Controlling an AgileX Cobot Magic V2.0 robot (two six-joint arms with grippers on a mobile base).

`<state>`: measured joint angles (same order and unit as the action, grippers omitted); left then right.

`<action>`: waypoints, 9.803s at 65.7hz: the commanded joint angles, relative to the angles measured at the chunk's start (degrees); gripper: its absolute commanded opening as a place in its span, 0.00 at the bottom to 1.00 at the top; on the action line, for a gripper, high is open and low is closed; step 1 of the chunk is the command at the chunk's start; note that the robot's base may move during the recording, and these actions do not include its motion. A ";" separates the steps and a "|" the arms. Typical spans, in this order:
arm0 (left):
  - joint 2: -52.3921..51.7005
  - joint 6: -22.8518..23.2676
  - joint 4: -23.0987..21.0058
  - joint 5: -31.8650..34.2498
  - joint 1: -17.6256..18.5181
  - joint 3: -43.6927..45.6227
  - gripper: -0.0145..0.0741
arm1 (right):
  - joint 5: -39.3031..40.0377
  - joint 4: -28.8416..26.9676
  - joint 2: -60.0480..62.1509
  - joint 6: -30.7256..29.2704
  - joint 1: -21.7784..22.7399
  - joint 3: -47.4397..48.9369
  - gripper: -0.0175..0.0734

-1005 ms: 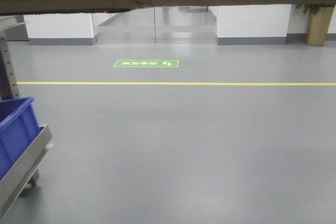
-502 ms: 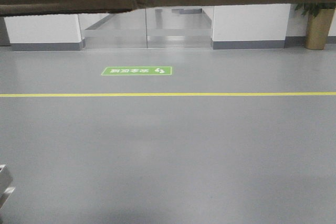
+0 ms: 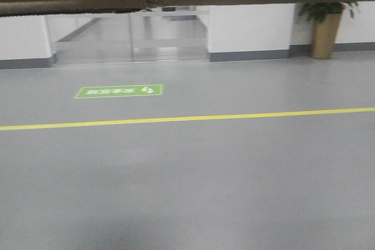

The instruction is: Grab carton from right shelf to conveyor

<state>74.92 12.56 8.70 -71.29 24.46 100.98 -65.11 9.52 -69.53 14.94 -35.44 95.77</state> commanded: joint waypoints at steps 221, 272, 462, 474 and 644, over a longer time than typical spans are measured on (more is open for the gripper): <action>-0.66 -0.38 1.13 2.42 0.53 0.38 0.15 | 3.01 -0.18 0.45 -1.12 0.00 0.06 0.11; -0.66 -0.38 1.13 2.42 0.53 0.38 0.15 | 3.01 -0.18 0.45 -1.12 0.00 0.06 0.11; -42.19 0.78 4.96 40.05 -18.56 -66.55 0.18 | 36.13 3.98 30.31 -1.12 19.24 -60.41 0.12; -54.25 0.78 4.96 41.06 -18.56 -70.24 0.18 | 39.36 3.98 47.72 -1.12 19.24 -67.66 0.12; -74.92 -10.06 -7.56 70.45 -29.86 -100.98 0.18 | 40.97 3.98 66.73 -1.12 19.24 -71.97 0.12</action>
<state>0.34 2.71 1.55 -2.26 -5.27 -0.07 -25.72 13.19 -3.02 14.35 -16.41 23.83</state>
